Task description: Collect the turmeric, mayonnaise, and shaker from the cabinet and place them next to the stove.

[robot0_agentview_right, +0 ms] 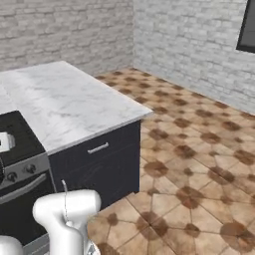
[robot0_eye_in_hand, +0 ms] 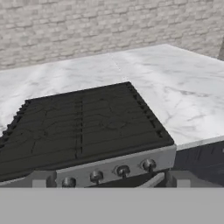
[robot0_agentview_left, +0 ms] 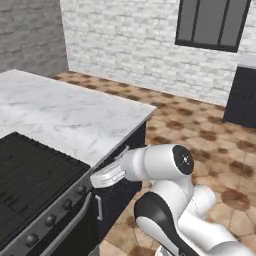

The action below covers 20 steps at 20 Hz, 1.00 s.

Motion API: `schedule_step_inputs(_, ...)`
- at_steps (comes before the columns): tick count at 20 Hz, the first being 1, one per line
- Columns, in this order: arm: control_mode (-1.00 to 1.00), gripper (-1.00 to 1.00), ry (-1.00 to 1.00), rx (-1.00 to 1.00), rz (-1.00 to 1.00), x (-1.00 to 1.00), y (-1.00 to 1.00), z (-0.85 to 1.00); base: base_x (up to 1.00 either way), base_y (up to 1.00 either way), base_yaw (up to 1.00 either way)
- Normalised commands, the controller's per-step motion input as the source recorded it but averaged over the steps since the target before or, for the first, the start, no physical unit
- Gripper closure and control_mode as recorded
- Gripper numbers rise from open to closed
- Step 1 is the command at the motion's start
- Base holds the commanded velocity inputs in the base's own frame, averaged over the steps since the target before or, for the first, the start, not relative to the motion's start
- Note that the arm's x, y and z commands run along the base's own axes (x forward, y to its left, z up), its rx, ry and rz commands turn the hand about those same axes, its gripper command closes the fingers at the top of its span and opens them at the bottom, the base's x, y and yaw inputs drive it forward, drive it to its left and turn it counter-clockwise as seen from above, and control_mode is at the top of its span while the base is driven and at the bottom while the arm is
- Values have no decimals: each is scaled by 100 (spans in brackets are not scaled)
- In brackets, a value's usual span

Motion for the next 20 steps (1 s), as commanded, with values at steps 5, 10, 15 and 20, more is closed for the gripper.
schedule_step_inputs(5, 100, -100, 0, 0, 0, 0, 0, 0, 0, -88, -48)
schedule_step_inputs(10, 100, -100, 0, 0, 0, 0, 0, 0, 0, -78, -47)
schedule_step_inputs(15, 100, -100, 0, 0, 0, 0, 0, 0, 7, -65, -46)
schedule_step_inputs(20, 100, -100, 0, 0, 0, 0, 0, 0, 31, -37, -35)
